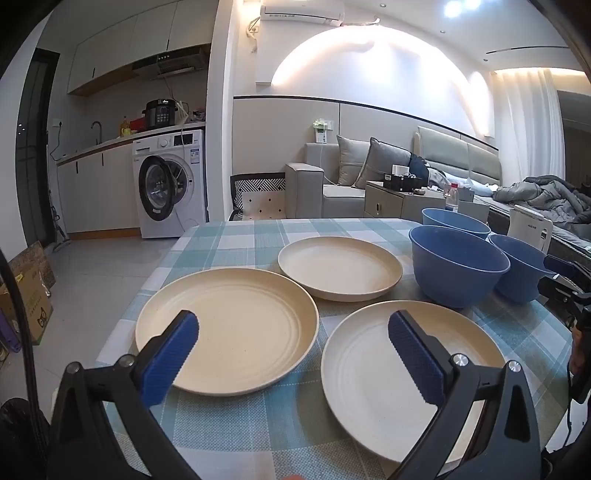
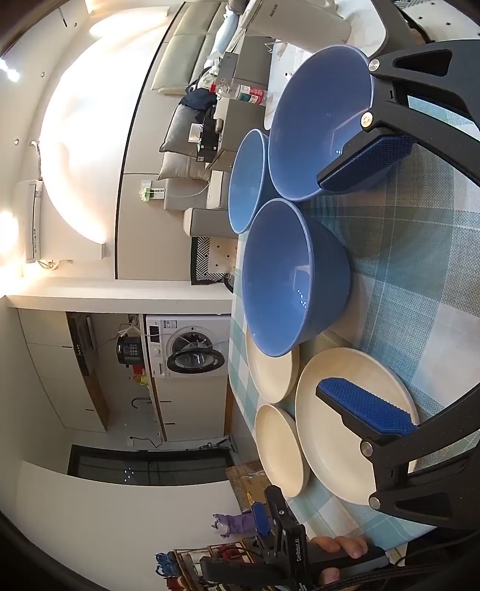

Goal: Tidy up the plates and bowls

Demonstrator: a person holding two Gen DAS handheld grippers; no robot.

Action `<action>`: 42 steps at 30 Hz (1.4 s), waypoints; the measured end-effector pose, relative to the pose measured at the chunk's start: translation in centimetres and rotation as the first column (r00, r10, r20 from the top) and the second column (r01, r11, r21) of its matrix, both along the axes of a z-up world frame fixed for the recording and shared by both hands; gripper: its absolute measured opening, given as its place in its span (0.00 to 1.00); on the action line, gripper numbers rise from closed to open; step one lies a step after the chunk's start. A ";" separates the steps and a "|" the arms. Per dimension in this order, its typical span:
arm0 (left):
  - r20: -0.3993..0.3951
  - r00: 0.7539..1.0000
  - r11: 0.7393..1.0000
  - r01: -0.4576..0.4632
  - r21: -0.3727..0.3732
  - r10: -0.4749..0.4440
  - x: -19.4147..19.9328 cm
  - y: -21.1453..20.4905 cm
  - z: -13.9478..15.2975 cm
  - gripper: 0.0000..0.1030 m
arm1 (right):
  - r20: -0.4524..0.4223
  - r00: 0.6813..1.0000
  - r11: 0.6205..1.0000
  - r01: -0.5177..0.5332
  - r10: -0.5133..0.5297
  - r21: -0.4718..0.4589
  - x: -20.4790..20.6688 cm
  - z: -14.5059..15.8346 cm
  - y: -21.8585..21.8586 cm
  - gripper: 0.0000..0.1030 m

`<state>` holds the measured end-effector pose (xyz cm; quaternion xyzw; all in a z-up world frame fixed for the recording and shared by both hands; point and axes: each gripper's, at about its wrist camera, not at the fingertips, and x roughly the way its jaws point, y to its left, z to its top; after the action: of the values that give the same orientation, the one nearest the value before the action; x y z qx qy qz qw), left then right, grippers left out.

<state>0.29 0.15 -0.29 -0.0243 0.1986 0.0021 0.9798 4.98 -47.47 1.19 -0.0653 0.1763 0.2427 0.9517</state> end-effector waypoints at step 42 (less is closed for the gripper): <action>-0.002 1.000 1.000 -0.001 -0.002 0.001 -0.1 0.1 -0.1 1.00 | 0.000 1.000 1.000 -0.002 0.002 -0.001 0.0 0.0 0.2 1.00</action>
<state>0.21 0.28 -0.34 -0.0255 0.1998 0.0024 0.9795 5.03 -47.26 1.23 -0.0659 0.1764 0.2436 0.9514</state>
